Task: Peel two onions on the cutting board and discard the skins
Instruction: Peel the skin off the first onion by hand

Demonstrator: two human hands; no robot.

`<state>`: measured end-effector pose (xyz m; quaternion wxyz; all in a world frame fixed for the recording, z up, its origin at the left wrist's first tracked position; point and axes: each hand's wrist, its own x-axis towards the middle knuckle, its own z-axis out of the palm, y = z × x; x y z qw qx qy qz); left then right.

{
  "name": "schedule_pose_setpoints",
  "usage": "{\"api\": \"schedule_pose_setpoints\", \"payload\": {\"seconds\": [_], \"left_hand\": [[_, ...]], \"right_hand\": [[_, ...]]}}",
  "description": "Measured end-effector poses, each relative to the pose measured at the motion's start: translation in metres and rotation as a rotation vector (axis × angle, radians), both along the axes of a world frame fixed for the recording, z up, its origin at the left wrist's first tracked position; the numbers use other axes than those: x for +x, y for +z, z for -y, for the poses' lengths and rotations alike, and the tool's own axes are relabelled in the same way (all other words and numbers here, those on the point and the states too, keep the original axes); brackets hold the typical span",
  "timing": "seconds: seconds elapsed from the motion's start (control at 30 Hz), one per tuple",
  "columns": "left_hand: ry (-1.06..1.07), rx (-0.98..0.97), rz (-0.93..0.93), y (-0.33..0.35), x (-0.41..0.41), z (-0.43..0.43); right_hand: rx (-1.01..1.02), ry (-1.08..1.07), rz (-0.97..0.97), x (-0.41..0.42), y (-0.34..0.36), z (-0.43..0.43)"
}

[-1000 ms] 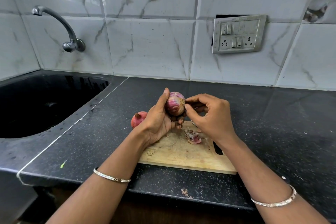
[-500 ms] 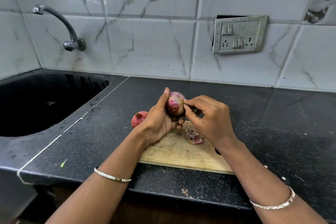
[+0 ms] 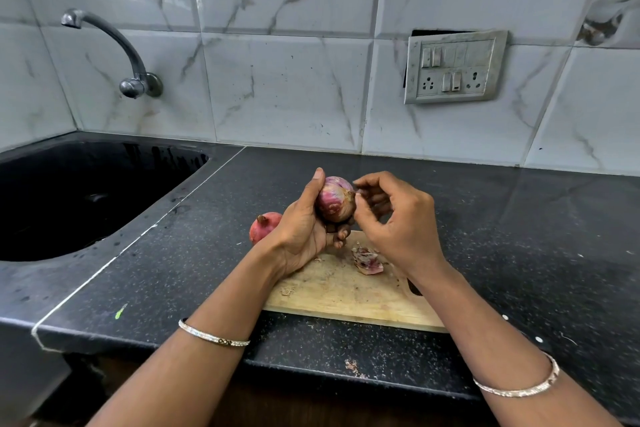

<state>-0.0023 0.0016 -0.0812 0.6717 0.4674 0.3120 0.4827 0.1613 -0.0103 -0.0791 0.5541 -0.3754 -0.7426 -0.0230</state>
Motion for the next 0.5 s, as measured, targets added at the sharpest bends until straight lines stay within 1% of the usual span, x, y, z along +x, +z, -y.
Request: {"api": "schedule_pose_setpoints", "payload": {"seconds": [0.2,0.5], "left_hand": [[-0.001,0.020,-0.024,-0.0010,-0.0006,-0.0024],[-0.048,0.018,-0.060,-0.0007,0.0006,0.0006]], "right_hand": [[-0.034,0.073,0.054,0.0010,0.0045,-0.0019],[-0.129,0.115,0.052,0.0028,0.0042,-0.0060]]}}
